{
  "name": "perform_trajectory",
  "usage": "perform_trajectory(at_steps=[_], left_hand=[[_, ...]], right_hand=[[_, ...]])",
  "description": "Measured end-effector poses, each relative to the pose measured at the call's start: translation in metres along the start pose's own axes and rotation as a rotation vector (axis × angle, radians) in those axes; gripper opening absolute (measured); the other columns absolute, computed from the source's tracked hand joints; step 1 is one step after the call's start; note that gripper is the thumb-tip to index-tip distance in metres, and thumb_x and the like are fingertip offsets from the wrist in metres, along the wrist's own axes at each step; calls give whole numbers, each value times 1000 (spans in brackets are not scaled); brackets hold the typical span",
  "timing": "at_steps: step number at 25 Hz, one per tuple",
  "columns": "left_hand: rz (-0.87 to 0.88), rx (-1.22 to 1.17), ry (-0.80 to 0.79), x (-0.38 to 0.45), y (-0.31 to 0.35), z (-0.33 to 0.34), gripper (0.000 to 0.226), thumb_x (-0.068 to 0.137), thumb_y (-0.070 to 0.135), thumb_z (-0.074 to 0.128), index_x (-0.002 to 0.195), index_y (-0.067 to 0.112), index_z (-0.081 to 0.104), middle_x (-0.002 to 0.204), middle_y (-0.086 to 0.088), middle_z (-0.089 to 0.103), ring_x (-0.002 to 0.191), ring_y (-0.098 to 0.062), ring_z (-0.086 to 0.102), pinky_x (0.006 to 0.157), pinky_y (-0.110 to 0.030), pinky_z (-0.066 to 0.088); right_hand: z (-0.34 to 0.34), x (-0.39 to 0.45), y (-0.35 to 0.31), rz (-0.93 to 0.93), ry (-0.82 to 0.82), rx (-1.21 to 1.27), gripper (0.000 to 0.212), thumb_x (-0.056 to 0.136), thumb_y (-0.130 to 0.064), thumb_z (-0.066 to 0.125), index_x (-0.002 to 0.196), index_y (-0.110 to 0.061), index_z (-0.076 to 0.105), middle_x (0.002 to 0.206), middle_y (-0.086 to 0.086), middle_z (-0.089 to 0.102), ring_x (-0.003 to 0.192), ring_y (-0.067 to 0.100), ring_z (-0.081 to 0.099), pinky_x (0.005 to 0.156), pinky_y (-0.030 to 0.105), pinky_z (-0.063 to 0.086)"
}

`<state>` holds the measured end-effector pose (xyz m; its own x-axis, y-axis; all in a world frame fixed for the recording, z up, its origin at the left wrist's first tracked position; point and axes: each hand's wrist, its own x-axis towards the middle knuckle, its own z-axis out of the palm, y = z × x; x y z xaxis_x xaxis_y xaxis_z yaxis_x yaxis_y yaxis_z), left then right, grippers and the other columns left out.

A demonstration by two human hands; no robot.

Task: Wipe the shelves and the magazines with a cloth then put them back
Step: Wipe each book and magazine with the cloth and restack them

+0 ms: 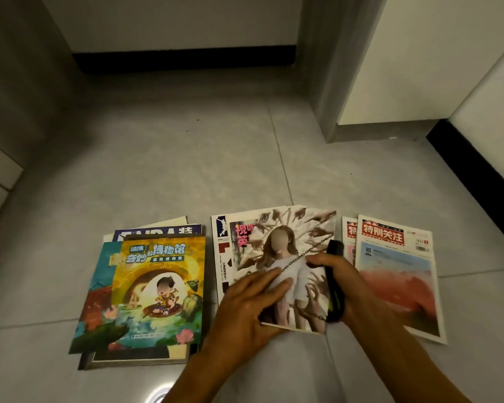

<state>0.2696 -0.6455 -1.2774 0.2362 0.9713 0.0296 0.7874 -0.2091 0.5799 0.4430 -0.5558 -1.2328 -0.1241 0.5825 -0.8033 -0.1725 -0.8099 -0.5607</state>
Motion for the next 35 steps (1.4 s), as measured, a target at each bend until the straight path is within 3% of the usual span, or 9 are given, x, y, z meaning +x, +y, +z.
perform_trajectory(at_steps=[4,6,8,13,17,21,26,31,35], left_hand=[[-424,-951,-250,-11,4,-4,87,62,43,77,133,55,29,143,24,31,126,4,40,102,-16,39],[-518,-1330,-183,-12,10,3,74,53,39,85,122,37,57,136,-3,53,121,-21,55,102,-32,46],[-547,-1659,-178,-11,7,15,98,43,44,93,129,19,53,132,-20,56,123,-40,52,104,-54,41],[-528,-2100,-55,-1,-16,1,82,58,37,88,127,4,58,126,-24,58,111,-39,58,89,-52,51],[-837,-1381,31,11,-22,15,27,92,18,60,118,14,63,110,-11,70,96,-28,67,74,-38,58],[-891,-887,201,19,-25,42,21,88,10,64,92,30,64,96,0,72,86,-16,68,66,-29,59],[-856,-431,156,22,-35,51,15,86,24,68,100,25,68,110,4,69,106,-17,62,96,-38,51],[-870,-688,53,22,-55,33,10,91,22,63,96,18,71,107,-2,69,96,-23,66,78,-40,59],[-841,-583,53,27,-52,29,5,90,19,64,85,19,67,103,5,64,95,-13,59,81,-31,53]], right_hand=[[-14,-12,-9,-87,-92,128,25,75,-10,65,100,-6,68,95,21,71,80,37,69,81,46,53],[-11,-17,-19,-112,-140,137,24,75,-11,63,97,-6,72,97,21,71,82,37,69,85,47,52],[-9,-18,-30,-102,-159,82,19,77,-12,60,85,-6,77,92,20,72,77,36,69,84,45,52],[-27,-14,-47,-36,-82,-130,11,75,-8,66,76,-7,77,84,20,72,72,36,69,81,45,53],[-23,8,-38,-33,-19,-566,31,75,-2,71,104,-8,62,82,16,72,74,30,68,72,38,55],[-7,41,-18,-643,426,-823,56,77,-22,78,118,-22,41,103,-2,54,86,16,58,63,24,43],[4,77,95,-793,374,-1514,66,84,-73,42,131,-26,45,137,8,49,125,32,49,105,49,39],[-36,94,106,-1185,123,-1872,58,98,-56,12,140,-27,39,144,5,46,130,30,46,98,52,47],[-6,111,87,-890,430,-1601,59,89,-43,58,141,-20,43,146,13,43,132,37,42,104,55,39]])
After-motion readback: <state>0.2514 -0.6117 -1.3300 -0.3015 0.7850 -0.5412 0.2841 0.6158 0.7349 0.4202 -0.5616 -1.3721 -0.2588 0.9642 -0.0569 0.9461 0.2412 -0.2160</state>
